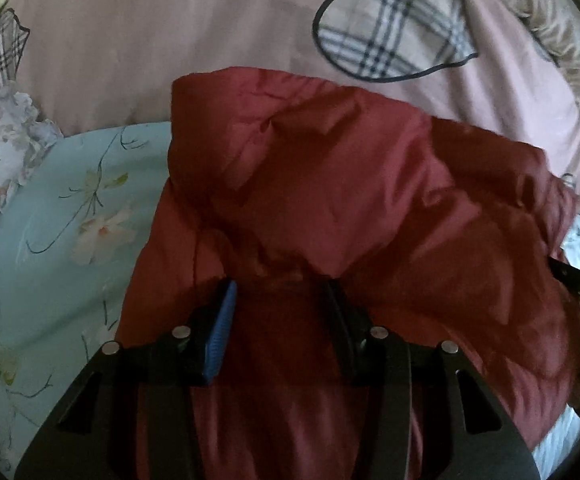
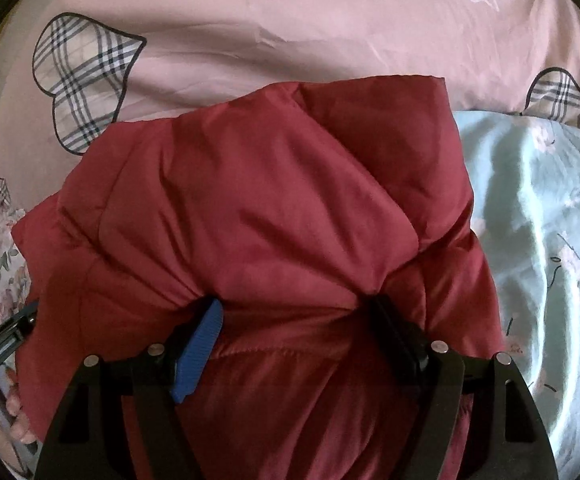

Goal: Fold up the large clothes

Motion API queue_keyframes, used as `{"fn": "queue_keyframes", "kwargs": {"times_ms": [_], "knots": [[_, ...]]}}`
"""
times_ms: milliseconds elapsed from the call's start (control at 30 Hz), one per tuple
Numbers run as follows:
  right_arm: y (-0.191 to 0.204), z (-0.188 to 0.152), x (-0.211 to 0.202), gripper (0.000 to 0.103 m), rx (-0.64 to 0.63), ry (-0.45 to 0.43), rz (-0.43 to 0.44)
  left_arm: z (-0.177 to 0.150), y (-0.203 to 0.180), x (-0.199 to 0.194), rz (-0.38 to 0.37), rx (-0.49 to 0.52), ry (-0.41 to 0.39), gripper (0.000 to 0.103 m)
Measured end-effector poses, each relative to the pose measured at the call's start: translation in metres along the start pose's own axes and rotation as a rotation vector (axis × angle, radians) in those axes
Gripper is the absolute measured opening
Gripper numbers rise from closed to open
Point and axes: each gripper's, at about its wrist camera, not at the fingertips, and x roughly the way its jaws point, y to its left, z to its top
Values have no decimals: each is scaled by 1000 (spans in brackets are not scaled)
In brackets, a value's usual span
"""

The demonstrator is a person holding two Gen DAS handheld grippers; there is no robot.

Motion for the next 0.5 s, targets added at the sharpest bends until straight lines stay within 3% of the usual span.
{"fn": "queue_keyframes", "kwargs": {"times_ms": [267,500], "knots": [[-12,3,10,78,42,-22,35,7,5,20,-11,-18,29,45],[-11,4,15,78,41,-21,31,7,10,8,-27,-27,27,44]]}}
